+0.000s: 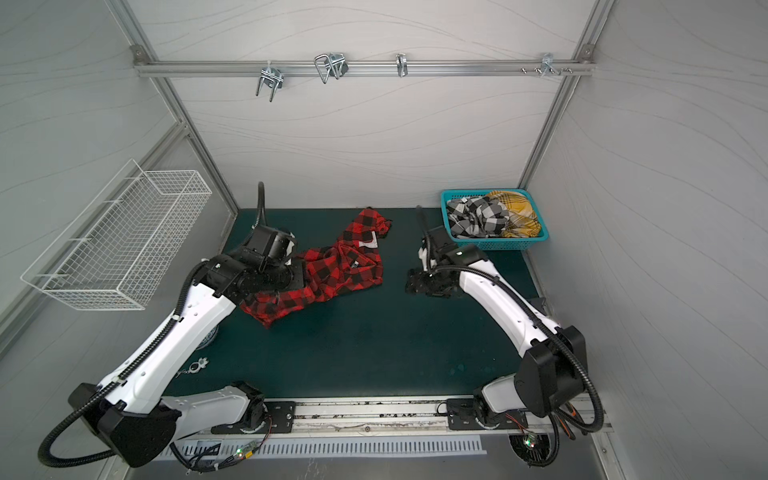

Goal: Fold and stack the long sleeve shirts
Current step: 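Lay the shirt down and regrasp its edge with the right gripper while the left holds, then grasp the shirt's far corner with the right gripper while the left holds the near edge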

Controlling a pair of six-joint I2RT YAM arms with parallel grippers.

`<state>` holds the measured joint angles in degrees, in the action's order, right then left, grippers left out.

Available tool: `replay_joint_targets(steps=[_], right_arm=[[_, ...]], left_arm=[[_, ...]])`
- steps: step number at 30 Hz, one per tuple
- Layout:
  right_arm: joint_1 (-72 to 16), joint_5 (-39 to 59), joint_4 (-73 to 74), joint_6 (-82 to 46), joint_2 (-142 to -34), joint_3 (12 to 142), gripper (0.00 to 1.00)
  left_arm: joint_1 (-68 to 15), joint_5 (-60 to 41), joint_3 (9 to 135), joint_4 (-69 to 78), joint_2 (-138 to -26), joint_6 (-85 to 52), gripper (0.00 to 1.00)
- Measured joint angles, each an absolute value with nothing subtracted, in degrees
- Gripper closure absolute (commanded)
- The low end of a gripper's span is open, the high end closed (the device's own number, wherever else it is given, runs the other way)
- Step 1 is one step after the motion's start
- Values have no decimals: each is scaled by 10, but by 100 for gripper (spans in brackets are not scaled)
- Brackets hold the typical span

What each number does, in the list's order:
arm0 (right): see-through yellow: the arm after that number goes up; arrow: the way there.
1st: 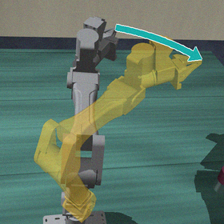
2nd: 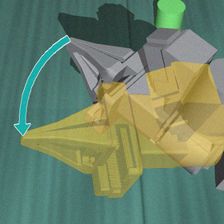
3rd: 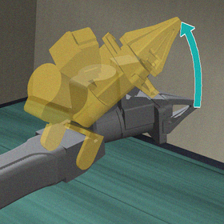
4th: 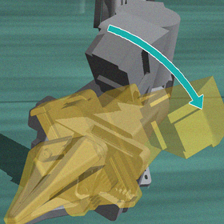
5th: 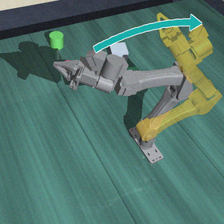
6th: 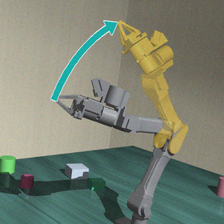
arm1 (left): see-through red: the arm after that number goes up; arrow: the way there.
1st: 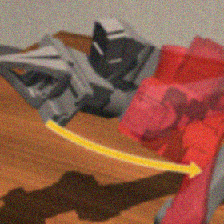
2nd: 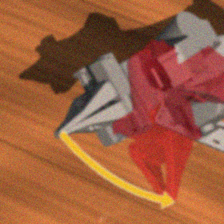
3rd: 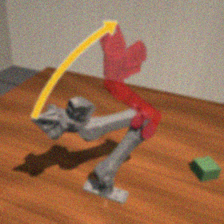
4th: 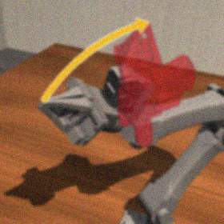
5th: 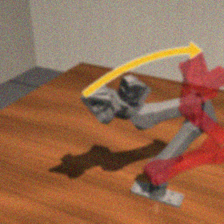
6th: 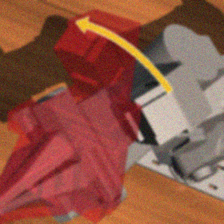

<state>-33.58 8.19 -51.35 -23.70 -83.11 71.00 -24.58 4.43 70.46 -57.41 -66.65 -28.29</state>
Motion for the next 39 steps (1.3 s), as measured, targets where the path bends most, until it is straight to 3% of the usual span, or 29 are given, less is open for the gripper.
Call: replay_joint_targets(steps=[7, 16, 18, 21, 22, 23, 29, 33, 36, 39], right_arm=[[-388, 81, -452, -255, -1061, 847, 30], [-385, 51, -447, -254, -1303, 1126, 32], [-383, 48, -454, -253, -1334, 1164, 48], [-377, 47, -464, -257, -1367, 1198, 89], [-373, 47, -470, -260, -1371, 1197, 98], [-368, 46, -474, -264, -1372, 1191, 100], [-295, 26, -452, -281, -1247, 986, 99], [-209, 15, -471, -278, -1118, 856, 58], [-187, 3, -486, -267, -1044, 822, 43], [-223, 2, -496, -269, -982, 813, 29]], left_arm=[[-227, 40, 594, -585, -552, -348, 100], [-216, 27, 531, -580, -533, -415, 100], [-212, 24, 522, -580, -530, -422, 100], [-201, 21, 512, -580, -528, -425, 100], [-196, 20, 510, -579, -528, -426, 100], [-191, 19, 509, -579, -528, -426, 100], [-180, 17, 506, -565, -535, -423, 100], [-179, 2, 498, -546, -552, -417, 100], [-179, -25, 488, -531, -573, -408, 100], [-179, -54, 475, -513, -591, -404, 100]])
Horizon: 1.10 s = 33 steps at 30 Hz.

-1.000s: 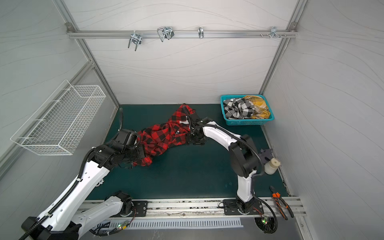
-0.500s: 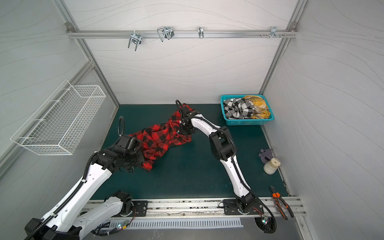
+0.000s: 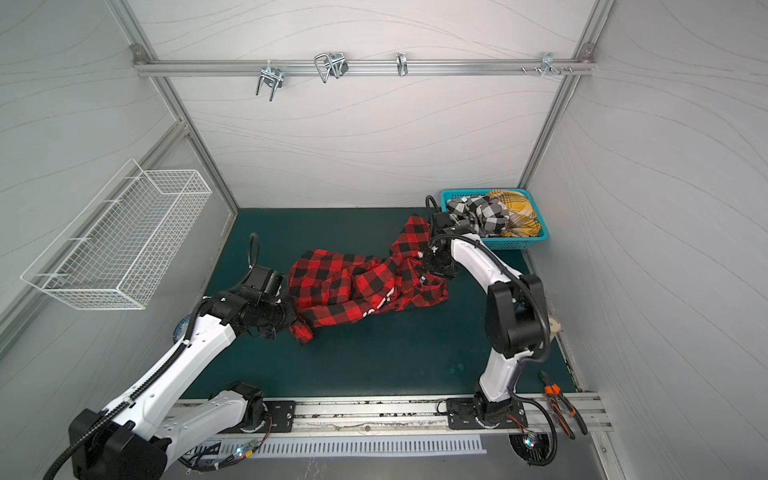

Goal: Fold and stack the long sleeve shirts
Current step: 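Grasp the shirt's far corner with the right gripper while the left holds the near edge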

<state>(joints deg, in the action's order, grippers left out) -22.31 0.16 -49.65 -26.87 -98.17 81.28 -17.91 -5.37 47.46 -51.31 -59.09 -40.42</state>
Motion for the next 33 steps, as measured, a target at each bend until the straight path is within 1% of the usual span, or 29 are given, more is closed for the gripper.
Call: replay_joint_targets(steps=[2, 4, 7, 11, 13, 18, 22, 26, 28, 30, 33], right_arm=[[-262, 9, -498, -275, -955, 819, 29], [-291, 23, -498, -282, -953, 834, 30], [-317, 31, -502, -303, -980, 868, 32], [-329, 31, -506, -340, -1040, 917, 32], [-327, 49, -489, -359, -1051, 908, 33], [-298, 135, -414, -419, -1059, 857, 34], [-272, 204, -332, -471, -1059, 800, 40], [-262, 249, -269, -514, -1064, 775, 48], [-260, 267, -236, -532, -1073, 775, 51], [-259, 282, -205, -546, -1085, 777, 51], [-258, 296, -184, -559, -1110, 794, 53]], left_arm=[[-179, -70, 464, -505, -593, -402, 100], [-179, -81, 458, -502, -593, -402, 100], [-179, -92, 451, -496, -593, -400, 100], [-179, -102, 441, -494, -590, -398, 100], [-179, -104, 437, -494, -585, -398, 100], [-179, -112, 427, -495, -572, -399, 100], [-179, -115, 417, -495, -564, -401, 100], [-179, -116, 411, -495, -562, -405, 100], [-179, -116, 410, -495, -562, -407, 100], [-179, -116, 409, -495, -561, -408, 100], [-179, -116, 406, -496, -555, -408, 100]])
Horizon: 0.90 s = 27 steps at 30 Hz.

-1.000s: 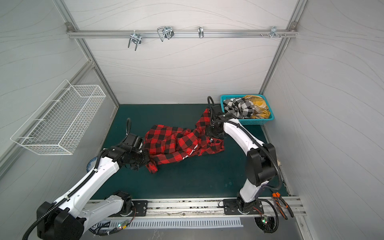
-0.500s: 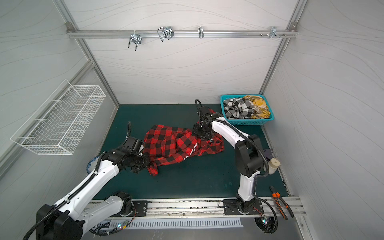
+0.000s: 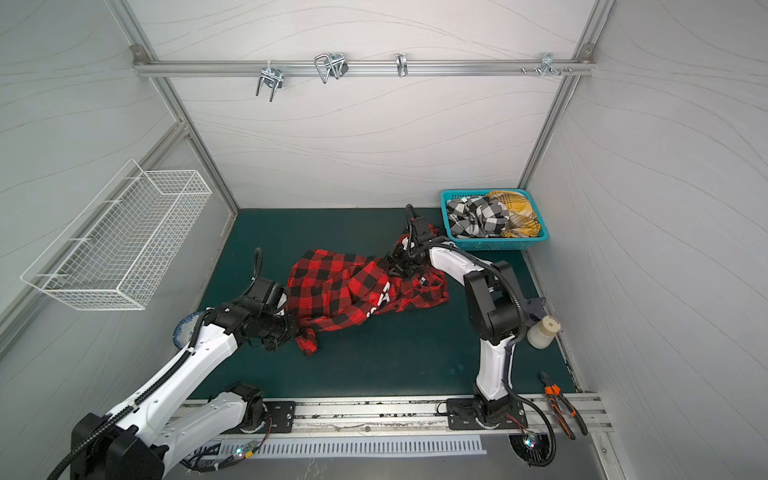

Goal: Fold and stack the long sleeve shirts
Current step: 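Grasp the shirt's far corner with the right gripper while the left holds the near edge, then lift the shirt with both grippers, swing it away, and lay it flat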

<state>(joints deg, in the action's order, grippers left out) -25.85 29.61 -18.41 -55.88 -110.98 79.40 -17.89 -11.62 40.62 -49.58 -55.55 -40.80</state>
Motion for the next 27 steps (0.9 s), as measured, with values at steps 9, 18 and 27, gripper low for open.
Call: replay_joint_targets(steps=[9, 18, 27], right_arm=[[-255, 310, -171, -568, -1173, 862, 71], [-246, 333, -194, -557, -1214, 944, 100], [-187, 423, -241, -623, -1287, 1325, 100]], left_arm=[[-179, -116, 406, -497, -550, -410, 100], [-179, -113, 406, -500, -543, -412, 100], [-53, 4, 737, -513, -781, -384, 100]])
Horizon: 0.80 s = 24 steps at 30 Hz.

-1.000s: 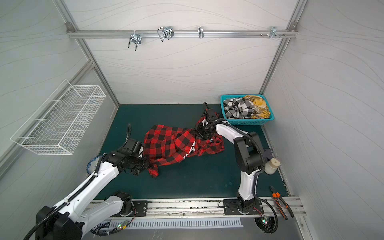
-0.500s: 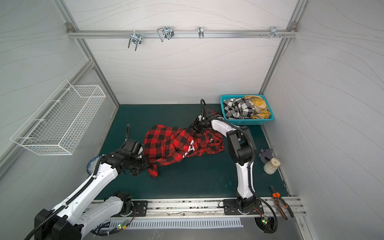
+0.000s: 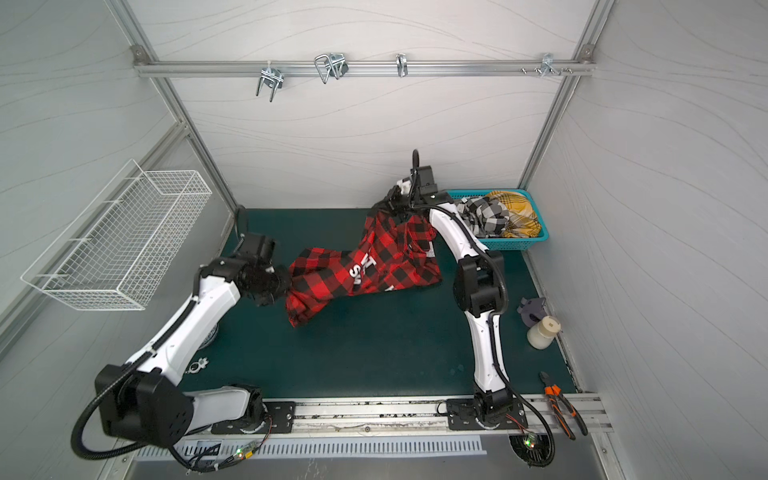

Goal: Fold and stack the long sleeve shirts
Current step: 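Lift the shirt with both grippers, swing it away, and lay it flat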

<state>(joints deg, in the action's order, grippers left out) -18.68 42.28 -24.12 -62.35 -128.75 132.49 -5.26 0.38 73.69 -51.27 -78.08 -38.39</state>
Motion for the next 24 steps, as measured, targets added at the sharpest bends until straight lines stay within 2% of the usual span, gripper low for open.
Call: replay_joint_targets(steps=[2, 4, 8, 12, 14, 20, 24], right_arm=[[-157, 447, -219, -664, -1278, 1396, 100], [-117, 475, -200, -697, -1238, 1411, 100], [-59, 534, -211, -692, -1094, 1275, 100], [-33, 566, -232, -623, -929, 997, 100], [-24, 564, -243, -582, -891, 878, 100], [-16, 487, -259, -457, -943, 566, 100], [-31, 441, -265, -409, -954, 460, 100]], left_arm=[[-21, 34, 851, -498, -827, -386, 100], [-2, 72, 940, -484, -844, -388, 100], [-13, 95, 962, -450, -797, -388, 100], [-17, 76, 827, -429, -722, -388, 100], [-17, 43, 731, -421, -706, -393, 100], [-52, -36, 433, -386, -765, -433, 100], [-57, -47, 383, -408, -770, -453, 100]])
